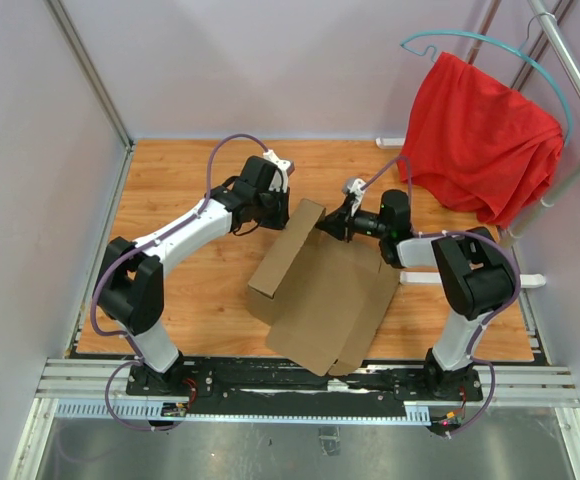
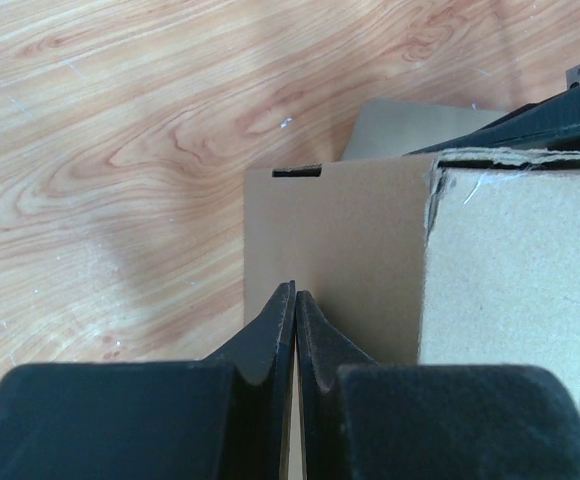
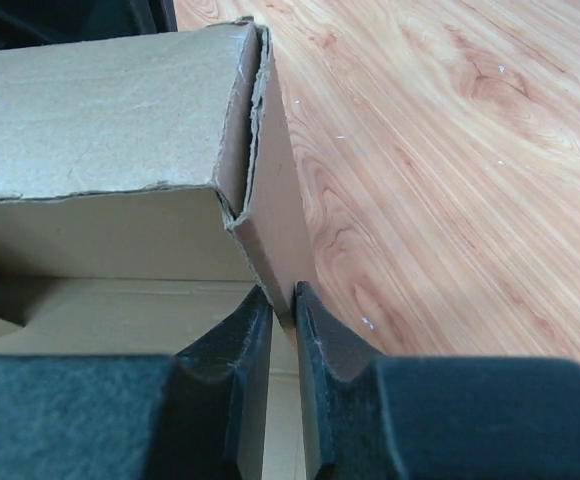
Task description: Fold the paper box
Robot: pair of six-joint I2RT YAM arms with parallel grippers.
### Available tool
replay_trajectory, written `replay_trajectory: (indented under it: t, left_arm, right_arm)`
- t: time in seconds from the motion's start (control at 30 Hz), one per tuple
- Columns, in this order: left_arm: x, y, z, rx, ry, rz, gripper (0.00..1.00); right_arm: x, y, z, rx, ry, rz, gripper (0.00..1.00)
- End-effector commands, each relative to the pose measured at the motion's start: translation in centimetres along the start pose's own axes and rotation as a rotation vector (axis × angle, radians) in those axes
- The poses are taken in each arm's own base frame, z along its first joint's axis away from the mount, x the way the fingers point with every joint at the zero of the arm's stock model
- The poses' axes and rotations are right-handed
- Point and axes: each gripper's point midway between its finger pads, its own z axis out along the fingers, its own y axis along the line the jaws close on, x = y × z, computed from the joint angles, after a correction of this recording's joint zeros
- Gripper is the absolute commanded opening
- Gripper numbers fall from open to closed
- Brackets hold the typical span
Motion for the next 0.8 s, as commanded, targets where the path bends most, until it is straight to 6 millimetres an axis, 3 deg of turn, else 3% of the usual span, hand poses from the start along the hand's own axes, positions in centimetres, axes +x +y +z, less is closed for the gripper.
replay_trajectory:
  t: [0.0,0.2,0.47,0.6,0.7,0.77]
  left_arm:
    - [-0.5,-0.6,0.0,0.008,-0.003,0.025,0.07]
    - [-0.4,-0.5,0.1,0.004,0.002,0.023,0.07]
    - [-0.4,-0.3,0.1,-0.007,0.002,0.023,0.07]
    - [-0.4,-0.3,0.1,-0.009,0.001,0.024,0.07]
    - [-0.4,-0.2,0.1,-0.012,0.001,0.024,0.07]
    - [-0.4,-0.2,0.1,-0.013,-0.001,0.025,0.07]
  right_arm:
    - [-1.4,-0.1,1.1,0.044,-0.006,-0.079,0.13]
    - [-0.5,0.4,2.2,0.131,0.027,-0.118,0.01]
    - [0.1,-0.6,1.4,0.391,0.085,-0.124,0.01]
    - [0.5,-0.3,1.3,0.432,0.095,-0.155,0.01]
    - [0.8,0.4,1.9,0.378,0.088,-0.164,0.08]
    - [1.1,1.0,2.3,0.331,0.088,-0.175,0.2]
